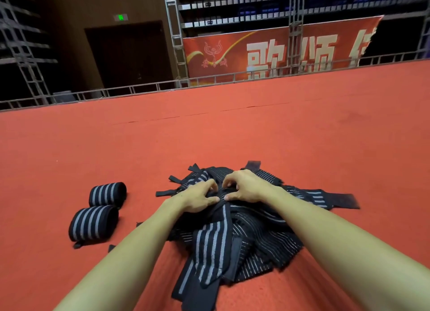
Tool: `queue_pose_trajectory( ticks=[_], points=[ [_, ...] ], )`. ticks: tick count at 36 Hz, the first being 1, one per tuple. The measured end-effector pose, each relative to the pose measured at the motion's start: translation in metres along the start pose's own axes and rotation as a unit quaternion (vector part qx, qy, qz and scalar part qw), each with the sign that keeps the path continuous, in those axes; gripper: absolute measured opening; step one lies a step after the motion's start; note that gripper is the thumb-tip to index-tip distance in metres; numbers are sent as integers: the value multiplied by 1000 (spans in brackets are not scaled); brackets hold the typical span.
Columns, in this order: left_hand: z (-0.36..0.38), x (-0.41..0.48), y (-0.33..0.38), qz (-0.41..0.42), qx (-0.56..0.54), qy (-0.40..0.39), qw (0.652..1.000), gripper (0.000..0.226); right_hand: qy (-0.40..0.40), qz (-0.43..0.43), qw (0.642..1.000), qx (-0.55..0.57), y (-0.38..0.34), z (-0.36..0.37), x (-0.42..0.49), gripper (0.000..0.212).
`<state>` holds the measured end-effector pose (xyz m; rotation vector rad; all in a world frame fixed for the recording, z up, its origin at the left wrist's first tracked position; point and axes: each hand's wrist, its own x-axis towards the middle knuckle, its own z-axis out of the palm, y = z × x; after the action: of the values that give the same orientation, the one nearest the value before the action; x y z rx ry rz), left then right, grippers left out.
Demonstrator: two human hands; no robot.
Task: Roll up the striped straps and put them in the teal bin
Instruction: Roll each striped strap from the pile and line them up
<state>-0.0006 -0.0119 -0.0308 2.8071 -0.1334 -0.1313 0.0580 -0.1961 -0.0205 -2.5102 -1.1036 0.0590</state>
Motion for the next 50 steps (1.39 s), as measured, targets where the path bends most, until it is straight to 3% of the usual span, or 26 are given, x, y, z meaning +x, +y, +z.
queue_pose_trajectory(
  ticks=[7, 14, 21, 27, 32, 46, 50],
  points=[
    [-7, -1, -3, 3, -14, 29, 999, 30, -1, -16, 1000, -3, -1, -7, -2, 45],
    [-38, -15, -1, 76, -27, 51, 995, 31, 8, -59, 997, 41, -8, -11, 2, 45],
    [-60, -42, 6, 74, 46, 29, 996, 25, -3, -84, 996, 28, -31, -22, -6, 30],
    [-70, -67, 6, 104, 0, 17, 994, 28, 2, -107, 994, 19, -45, -42, -16, 18],
    [-75, -88, 7, 111, -17, -17, 994, 44, 4, -107, 994, 2, -55, -59, -29, 15],
    [-84, -128, 26, 121, -28, -6, 992, 47, 16, -77, 996, -30, -73, -63, -70, 21],
    [-81, -139, 26, 101, -13, -23, 995, 46, -12, -70, 997, -35, -76, -52, -76, 27]
  ],
)
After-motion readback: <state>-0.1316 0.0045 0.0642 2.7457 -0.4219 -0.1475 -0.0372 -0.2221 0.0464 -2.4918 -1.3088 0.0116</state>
